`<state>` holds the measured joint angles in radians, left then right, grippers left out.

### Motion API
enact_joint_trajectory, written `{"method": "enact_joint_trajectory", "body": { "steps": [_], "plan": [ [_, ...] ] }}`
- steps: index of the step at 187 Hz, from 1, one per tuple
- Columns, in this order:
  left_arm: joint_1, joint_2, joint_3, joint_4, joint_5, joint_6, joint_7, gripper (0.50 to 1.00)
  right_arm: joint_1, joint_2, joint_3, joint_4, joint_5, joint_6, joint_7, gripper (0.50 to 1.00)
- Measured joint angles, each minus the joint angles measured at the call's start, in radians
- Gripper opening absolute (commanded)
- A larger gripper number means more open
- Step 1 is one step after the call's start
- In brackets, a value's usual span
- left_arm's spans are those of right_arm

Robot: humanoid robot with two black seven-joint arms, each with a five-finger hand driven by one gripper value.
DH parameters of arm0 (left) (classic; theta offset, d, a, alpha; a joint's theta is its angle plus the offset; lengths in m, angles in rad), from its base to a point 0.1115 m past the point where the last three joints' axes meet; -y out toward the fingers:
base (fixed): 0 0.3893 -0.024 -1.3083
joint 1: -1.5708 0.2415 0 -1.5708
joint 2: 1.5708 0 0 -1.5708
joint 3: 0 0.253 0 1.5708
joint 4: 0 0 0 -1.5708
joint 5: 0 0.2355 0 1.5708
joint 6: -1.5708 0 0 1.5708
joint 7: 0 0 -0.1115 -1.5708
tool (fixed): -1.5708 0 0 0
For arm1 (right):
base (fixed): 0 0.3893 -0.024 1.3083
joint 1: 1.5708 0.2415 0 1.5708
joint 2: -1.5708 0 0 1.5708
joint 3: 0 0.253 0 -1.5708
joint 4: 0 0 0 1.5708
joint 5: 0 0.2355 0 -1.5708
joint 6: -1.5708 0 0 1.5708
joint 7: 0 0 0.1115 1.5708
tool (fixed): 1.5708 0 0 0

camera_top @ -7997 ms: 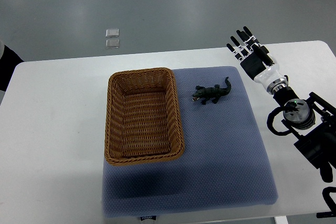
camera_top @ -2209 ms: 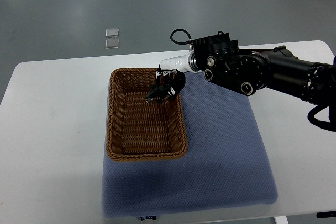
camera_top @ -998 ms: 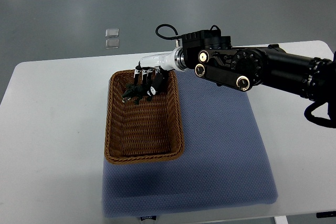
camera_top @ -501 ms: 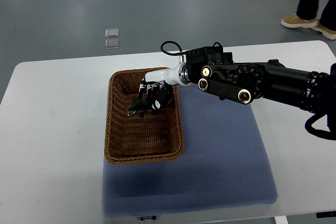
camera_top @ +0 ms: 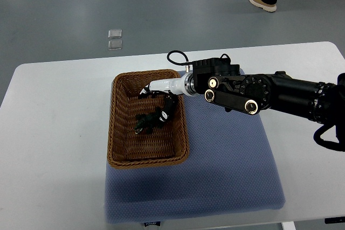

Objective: Place crocodile in brown basket with right hand

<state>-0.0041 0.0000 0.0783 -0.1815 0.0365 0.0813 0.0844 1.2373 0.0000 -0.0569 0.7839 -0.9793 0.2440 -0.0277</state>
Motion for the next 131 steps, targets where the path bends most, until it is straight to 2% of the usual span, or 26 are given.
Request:
{"method": "enact_joint_trajectory", "body": {
  "steps": [35, 75, 110, 131],
  "plan": [
    [0.000, 0.000, 0.000, -0.001, 0.000, 0.000, 0.000, 1.000, 0.005, 0.000, 0.122, -0.007, 0.001, 0.000, 0.000, 0.924],
    [0.000, 0.000, -0.001, 0.000, 0.000, 0.000, 0.000, 1.000, -0.021, 0.000, 0.439, -0.035, 0.003, -0.001, 0.003, 0.921],
    [0.000, 0.000, -0.002, 0.000, 0.000, 0.000, 0.000, 1.000, -0.156, 0.000, 0.716, -0.054, 0.025, -0.006, 0.030, 0.921],
    [0.000, 0.000, -0.002, -0.001, 0.000, 0.000, 0.000, 1.000, -0.281, 0.000, 0.909, -0.055, 0.115, -0.039, 0.050, 0.921]
  ]
}}
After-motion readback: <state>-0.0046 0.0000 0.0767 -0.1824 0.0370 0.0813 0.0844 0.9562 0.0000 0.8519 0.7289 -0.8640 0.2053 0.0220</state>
